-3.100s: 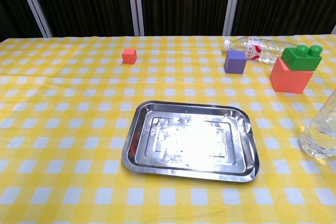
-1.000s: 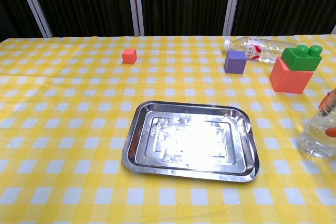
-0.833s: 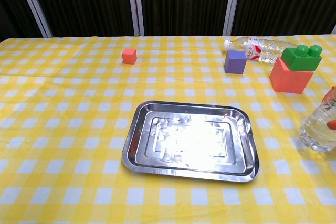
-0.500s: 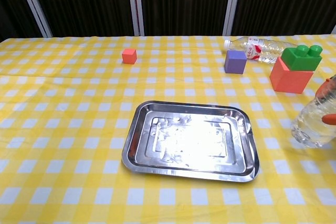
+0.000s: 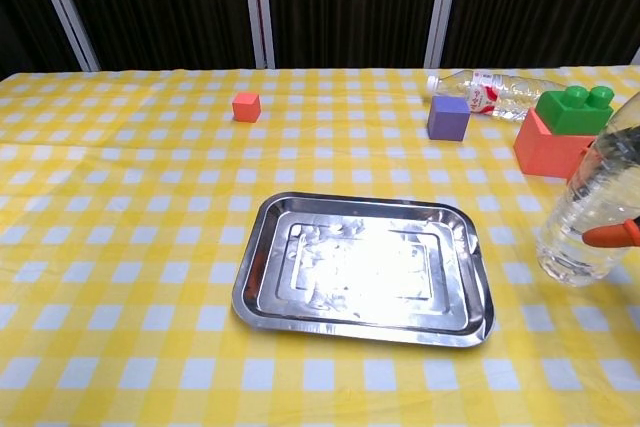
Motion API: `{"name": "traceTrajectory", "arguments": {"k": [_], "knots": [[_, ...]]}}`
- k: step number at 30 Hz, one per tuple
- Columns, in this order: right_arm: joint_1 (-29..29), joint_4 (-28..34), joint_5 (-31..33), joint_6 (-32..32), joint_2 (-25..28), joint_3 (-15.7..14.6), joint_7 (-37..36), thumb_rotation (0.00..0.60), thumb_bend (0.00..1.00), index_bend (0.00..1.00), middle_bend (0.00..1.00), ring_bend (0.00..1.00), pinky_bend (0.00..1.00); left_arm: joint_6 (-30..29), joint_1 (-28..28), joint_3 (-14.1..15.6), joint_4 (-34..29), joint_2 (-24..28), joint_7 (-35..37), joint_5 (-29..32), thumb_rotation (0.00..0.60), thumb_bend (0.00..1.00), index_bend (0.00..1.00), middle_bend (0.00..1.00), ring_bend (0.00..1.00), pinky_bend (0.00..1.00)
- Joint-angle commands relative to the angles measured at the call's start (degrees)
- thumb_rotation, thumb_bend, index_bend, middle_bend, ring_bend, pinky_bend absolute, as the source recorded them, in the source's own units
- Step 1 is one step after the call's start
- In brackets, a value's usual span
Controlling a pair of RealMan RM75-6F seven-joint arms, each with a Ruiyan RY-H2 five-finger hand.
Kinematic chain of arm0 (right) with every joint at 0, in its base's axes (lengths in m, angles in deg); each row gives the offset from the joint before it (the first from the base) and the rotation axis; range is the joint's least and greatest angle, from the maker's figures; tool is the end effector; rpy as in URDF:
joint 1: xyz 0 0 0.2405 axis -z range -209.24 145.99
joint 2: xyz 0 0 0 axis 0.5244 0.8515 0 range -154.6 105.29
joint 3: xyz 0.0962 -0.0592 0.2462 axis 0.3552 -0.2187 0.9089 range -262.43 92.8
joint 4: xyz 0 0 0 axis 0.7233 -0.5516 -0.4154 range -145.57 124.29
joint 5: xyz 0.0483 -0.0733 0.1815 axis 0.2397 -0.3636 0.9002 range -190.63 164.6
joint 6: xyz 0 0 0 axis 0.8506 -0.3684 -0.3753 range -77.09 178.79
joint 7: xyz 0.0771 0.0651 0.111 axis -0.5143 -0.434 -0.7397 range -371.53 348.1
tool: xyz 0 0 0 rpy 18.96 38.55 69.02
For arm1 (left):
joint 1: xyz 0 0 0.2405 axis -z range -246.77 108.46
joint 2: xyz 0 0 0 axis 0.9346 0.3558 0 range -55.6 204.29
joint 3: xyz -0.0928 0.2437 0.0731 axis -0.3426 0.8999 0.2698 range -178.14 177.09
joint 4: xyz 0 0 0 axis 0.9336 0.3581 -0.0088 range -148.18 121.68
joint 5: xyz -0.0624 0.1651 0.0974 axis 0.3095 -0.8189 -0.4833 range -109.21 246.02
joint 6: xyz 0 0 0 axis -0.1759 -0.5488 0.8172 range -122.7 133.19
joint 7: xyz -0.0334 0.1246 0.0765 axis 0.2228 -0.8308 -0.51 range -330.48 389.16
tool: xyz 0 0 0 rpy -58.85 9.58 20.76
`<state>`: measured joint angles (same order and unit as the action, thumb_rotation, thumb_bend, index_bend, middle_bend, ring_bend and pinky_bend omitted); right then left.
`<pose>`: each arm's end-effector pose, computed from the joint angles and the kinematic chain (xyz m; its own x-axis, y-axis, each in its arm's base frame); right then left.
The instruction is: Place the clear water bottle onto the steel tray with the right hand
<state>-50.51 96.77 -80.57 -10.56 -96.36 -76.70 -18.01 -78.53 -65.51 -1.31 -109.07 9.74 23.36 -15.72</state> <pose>-0.2374 -0.2497 0.0718 -0.1473 -0.3549 0.9232 -0.9891 0.0556 -0.1364 -0.3208 0.1720 0.1584 0.4249 0.0775 0.9019 0.9030 0.0332 -0.4283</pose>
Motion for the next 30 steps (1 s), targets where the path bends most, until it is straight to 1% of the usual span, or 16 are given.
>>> {"name": "traceTrajectory", "arguments": {"k": [1, 6, 9, 12, 15, 17, 20, 22, 24, 26, 30], "knots": [[-0.7, 1.3, 1.2, -0.5, -0.7, 0.3, 2.1, 0.600, 0.44, 0.73, 0.59, 0.26, 0.00, -0.1, 0.0, 0.0, 0.0, 0.0, 0.0, -0.1, 0.600, 0.15, 0.05, 0.00, 0.00, 0.00], [-1.9, 4.9, 2.8, -0.9, -0.6, 1.0, 6.0, 0.600, 0.44, 0.73, 0.59, 0.26, 0.00, -0.3, -0.2, -0.1, -0.1, 0.2, 0.4, 0.0, 0.600, 0.15, 0.05, 0.00, 0.00, 0.00], [-2.8, 9.1, 4.9, -1.5, 1.0, 1.8, 9.7, 0.600, 0.45, 0.73, 0.59, 0.26, 0.00, -0.1, -0.1, -0.1, -0.1, 0.3, 0.8, 0.1, 0.600, 0.15, 0.05, 0.00, 0.00, 0.00], [-3.8, 15.4, 7.5, -2.8, 4.0, 3.6, 13.4, 0.600, 0.45, 0.74, 0.59, 0.26, 0.00, 0.1, -0.1, -0.1, -0.1, 0.4, 1.2, 0.1, 0.600, 0.15, 0.05, 0.00, 0.00, 0.00], [-5.5, 23.7, 11.3, -4.5, 9.0, 6.4, 18.3, 0.600, 0.45, 0.74, 0.59, 0.26, 0.00, 0.2, -0.1, 0.0, -0.1, 0.6, 1.5, 0.0, 0.600, 0.15, 0.05, 0.00, 0.00, 0.00], [-6.8, 27.6, 14.1, -5.4, 11.9, 8.0, 21.1, 0.600, 0.45, 0.74, 0.59, 0.26, 0.00, 0.1, -0.1, 0.0, -0.2, 0.7, 1.8, -0.1, 0.600, 0.15, 0.05, 0.00, 0.00, 0.00], [-9.7, 27.6, 16.4, -4.3, 14.6, 11.7, 21.0, 0.600, 0.45, 0.74, 0.59, 0.26, 0.00, -0.2, -0.3, 0.1, -0.4, 0.9, 2.1, -0.4, 0.600, 0.15, 0.05, 0.00, 0.00, 0.00], [-11.2, 27.6, 18.5, -3.2, 16.7, 13.5, 20.4, 0.600, 0.45, 0.74, 0.59, 0.26, 0.00, -0.4, -0.3, 0.2, -0.5, 1.0, 2.2, -0.6, 0.600, 0.15, 0.05, 0.00, 0.00, 0.00], [-12.0, 27.6, 20.0, -2.3, 18.4, 14.1, 20.4, 0.600, 0.45, 0.74, 0.59, 0.26, 0.00, -0.5, -0.4, 0.2, -0.6, 1.1, 2.3, -0.6, 0.600, 0.15, 0.05, 0.00, 0.00, 0.00], [-12.5, 27.6, 21.7, -0.9, 19.9, 14.0, 19.9, 0.600, 0.45, 0.74, 0.59, 0.26, 0.00, -0.6, -0.5, 0.1, -0.5, 1.2, 2.5, -0.5, 0.600, 0.15, 0.05, 0.00, 0.00, 0.00], [-12.7, 27.6, 24.0, 1.2, 21.1, 12.1, 18.9, 0.600, 0.45, 0.74, 0.59, 0.26, 0.00, -0.2, -0.4, 0.0, -0.5, 1.2, 2.5, -0.2, 0.600, 0.15, 0.05, 0.00, 0.00, 0.00]]}}
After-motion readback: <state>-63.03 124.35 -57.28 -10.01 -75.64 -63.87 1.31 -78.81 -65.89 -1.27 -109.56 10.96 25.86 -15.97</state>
